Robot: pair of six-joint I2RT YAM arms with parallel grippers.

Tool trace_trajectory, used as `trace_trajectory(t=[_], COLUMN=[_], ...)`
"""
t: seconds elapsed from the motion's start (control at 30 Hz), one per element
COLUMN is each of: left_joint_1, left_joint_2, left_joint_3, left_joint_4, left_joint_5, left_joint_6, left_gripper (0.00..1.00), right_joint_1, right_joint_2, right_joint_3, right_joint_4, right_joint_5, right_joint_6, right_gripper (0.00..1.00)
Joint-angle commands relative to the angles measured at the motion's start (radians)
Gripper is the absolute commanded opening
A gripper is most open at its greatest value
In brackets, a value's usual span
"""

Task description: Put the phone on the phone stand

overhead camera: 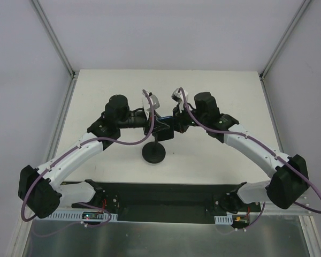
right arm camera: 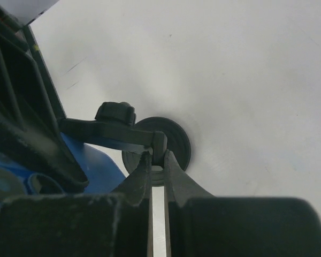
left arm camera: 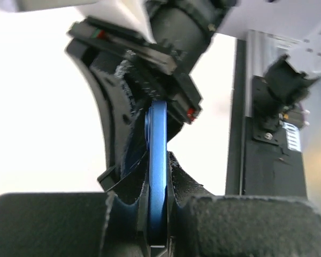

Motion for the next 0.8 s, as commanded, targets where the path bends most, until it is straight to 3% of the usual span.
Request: trace_trajectory(t=[0.0,0.07,0.1,0.27,0.53,0.77], left_joint_1=[-0.085,-0.120,-0.131,-0.162,-0.189,-0.225], left_joint_2=[-0.144,-0.157,-0.161,-0.164,-0.143,-0.062], left_joint_3=[-0.052,-0.075,-0.082,-0.110,-0.155,-0.112], left_joint_4=[-0.089,-0.104,-0.114,-0.123,-0.032,-0.025], left_joint_5=[-0.606,-0.771,-0.869,-1.118,-1.268,-1.304], left_joint_6=[0.023,0.031,0.015,0.000,-0.092,-0.072], left_gripper=[0.00,0.00,0.00,0.00,0.00,0.00], right_joint_1=[0.053,0.147,0.174,0.391,0.596,0.662], right_joint_2=[-0.127,-0.167,-0.174,-0.171,-0.181,-0.144], right_joint_3=[-0.033,-0.047,-0.051,0.001,0.027,0.111], right_joint_4=[0.098,0.096,0.096,-0.007,-0.118,-0.284], right_joint_5=[0.428,0.693,0.754,1.218,1.496,1.592], right_joint_6=[0.160,0.252,0.289,0.371,0.521,0.647], right_gripper=[0.01,0.00,0.00,0.00,0.00,0.00])
